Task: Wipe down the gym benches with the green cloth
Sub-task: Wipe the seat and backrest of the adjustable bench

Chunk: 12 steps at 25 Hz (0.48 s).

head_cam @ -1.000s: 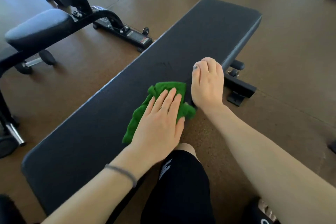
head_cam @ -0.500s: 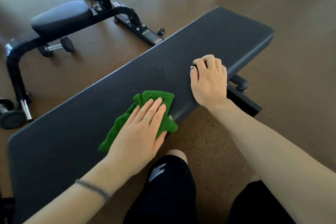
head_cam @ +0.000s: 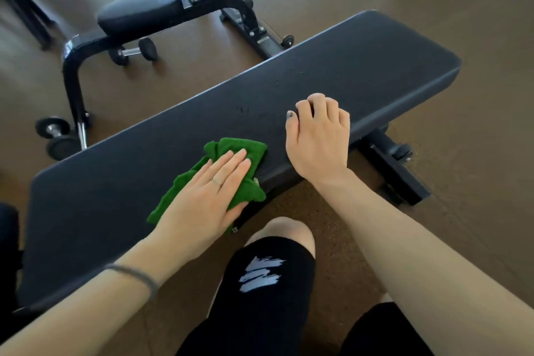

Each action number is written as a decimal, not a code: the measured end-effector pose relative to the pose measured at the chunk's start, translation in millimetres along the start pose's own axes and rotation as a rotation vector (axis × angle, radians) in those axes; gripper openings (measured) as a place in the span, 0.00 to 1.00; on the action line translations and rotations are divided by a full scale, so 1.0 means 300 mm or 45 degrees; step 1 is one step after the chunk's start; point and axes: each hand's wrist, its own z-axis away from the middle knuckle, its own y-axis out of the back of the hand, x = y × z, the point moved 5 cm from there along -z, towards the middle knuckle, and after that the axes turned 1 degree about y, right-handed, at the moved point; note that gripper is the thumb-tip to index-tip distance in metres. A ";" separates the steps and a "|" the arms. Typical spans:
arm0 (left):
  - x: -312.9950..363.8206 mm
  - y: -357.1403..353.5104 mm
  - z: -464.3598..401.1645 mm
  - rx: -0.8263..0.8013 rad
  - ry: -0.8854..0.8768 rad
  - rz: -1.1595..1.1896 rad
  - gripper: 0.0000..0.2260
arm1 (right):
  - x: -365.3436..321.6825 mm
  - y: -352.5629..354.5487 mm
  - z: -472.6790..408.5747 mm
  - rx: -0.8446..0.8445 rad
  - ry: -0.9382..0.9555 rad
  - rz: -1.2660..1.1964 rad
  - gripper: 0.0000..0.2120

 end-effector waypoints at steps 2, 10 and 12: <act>0.021 0.005 -0.112 -0.037 0.046 0.117 0.31 | -0.007 -0.005 -0.002 0.010 0.033 0.013 0.17; 0.039 0.037 -0.207 -0.022 0.117 0.300 0.29 | 0.036 -0.012 -0.127 0.006 -0.160 -0.015 0.19; -0.020 0.040 -0.191 -0.021 0.116 0.326 0.29 | 0.038 -0.021 -0.130 0.023 -0.183 -0.036 0.19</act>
